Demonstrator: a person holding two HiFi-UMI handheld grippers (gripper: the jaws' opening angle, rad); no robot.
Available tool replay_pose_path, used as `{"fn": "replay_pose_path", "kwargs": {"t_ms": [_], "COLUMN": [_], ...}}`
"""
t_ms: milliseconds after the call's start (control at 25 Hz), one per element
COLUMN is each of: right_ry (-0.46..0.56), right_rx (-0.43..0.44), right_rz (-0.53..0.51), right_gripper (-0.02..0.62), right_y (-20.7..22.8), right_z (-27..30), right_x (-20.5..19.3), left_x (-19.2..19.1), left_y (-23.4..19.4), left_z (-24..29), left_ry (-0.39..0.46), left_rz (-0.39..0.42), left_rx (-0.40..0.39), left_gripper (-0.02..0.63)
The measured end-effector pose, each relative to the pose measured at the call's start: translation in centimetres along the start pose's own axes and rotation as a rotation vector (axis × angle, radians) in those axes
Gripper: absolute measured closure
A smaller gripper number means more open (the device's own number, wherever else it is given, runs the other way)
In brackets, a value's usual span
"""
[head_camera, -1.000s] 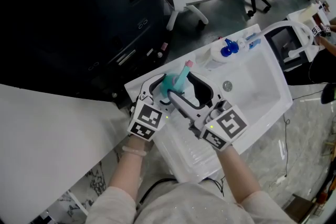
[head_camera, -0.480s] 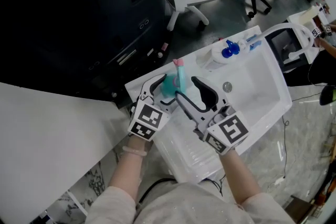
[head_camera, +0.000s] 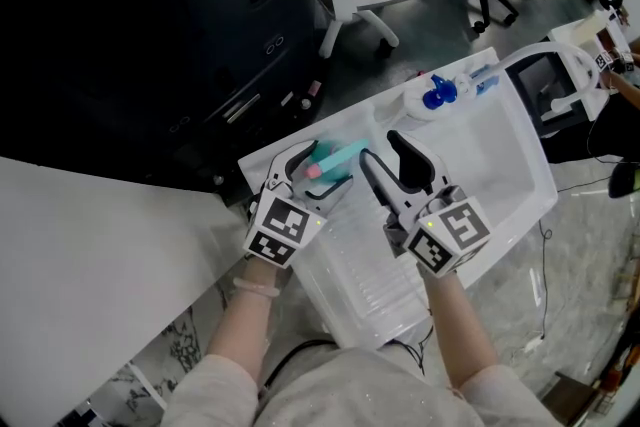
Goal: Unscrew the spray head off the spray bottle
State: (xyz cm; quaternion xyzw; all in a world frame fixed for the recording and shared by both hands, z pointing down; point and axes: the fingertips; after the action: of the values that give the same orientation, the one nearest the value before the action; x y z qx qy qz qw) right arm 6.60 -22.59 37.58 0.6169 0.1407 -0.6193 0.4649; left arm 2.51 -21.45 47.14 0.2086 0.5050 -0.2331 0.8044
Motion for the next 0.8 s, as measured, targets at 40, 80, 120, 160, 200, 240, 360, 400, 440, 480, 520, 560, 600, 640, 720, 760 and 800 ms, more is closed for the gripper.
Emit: {"fn": "replay_pose_path", "kwargs": {"t_ms": [40,80,120,160,200,240,360,400,440,480,520,560,600,640,720,760,800], "right_ry": [0.001,0.003,0.008,0.013,0.018,0.023,0.022,0.012,0.001,-0.008,-0.012,-0.013,-0.014,-0.016,-0.022,-0.024,-0.026], "right_rx": [0.0,-0.003,-0.006,-0.008,-0.002,0.016,0.116,0.145,0.166,0.181,0.19,0.196,0.201,0.206,0.214,0.219,0.223], "right_rz": [-0.001,-0.006,-0.015,-0.027,-0.043,-0.059,-0.093,-0.094,-0.092,-0.09,-0.09,-0.093,-0.097,-0.102,-0.115,-0.122,-0.128], "right_gripper": [0.371,0.373,0.376,0.382,0.387,0.388,0.388,0.388,0.385,0.371,0.353,0.342,0.328,0.324,0.314,0.308,0.302], "right_y": [0.0,-0.1,-0.2,-0.4,-0.8,-1.3,-3.9,-4.7,-5.3,-5.8,-6.2,-6.4,-6.6,-6.7,-6.7,-6.7,-6.7], "right_z": [0.1,0.1,-0.1,-0.4,-0.8,-1.1,-1.4,-1.2,-0.8,-0.4,0.0,0.4,0.8,1.0,1.4,1.5,1.6], "right_x": [0.0,0.1,0.1,0.1,0.1,-0.1,-0.8,-1.1,-1.4,-1.6,-1.7,-1.7,-1.7,-1.7,-1.8,-1.8,-1.8], "left_x": [0.0,0.0,0.0,0.0,0.0,0.0,0.0,0.0,0.0,0.0,0.0,0.0,0.0,0.0,0.1,0.1,0.1], "left_y": [0.0,0.0,0.0,0.0,0.0,0.0,0.0,0.0,-0.1,-0.1,-0.1,-0.1,-0.1,-0.1,-0.1,-0.1,-0.1], "left_z": [0.0,0.0,0.0,0.0,0.0,0.0,0.1,0.1,0.1,0.1,0.1,0.1,0.1,0.1,0.1,0.1,0.1], "left_ry": [0.0,0.0,0.0,0.0,-0.001,-0.002,-0.001,-0.001,-0.001,-0.002,-0.003,-0.003,-0.003,-0.002,-0.003,-0.003,-0.003], "left_rz": [-0.001,-0.002,-0.003,-0.003,-0.004,-0.004,-0.006,-0.006,-0.006,-0.006,-0.007,-0.008,-0.009,-0.01,-0.012,-0.013,-0.012], "left_rx": [0.001,0.002,0.002,0.001,0.001,0.001,0.0,0.001,0.001,0.002,0.003,0.003,0.004,0.005,0.007,0.008,0.008], "left_gripper": [0.272,0.27,0.27,0.27,0.27,0.27,0.27,0.27,0.27,0.27,0.27,0.27,0.27,0.27,0.27,0.27,0.27]}}
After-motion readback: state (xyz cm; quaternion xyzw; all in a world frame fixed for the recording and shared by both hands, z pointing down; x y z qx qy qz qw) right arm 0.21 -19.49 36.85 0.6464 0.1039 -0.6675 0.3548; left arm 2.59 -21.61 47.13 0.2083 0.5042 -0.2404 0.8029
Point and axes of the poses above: the fingertips, and each gripper's own axes: z forward along the fingers, y to its right, x out of its top, and after that the axes turned 10 degrees about z, right-handed
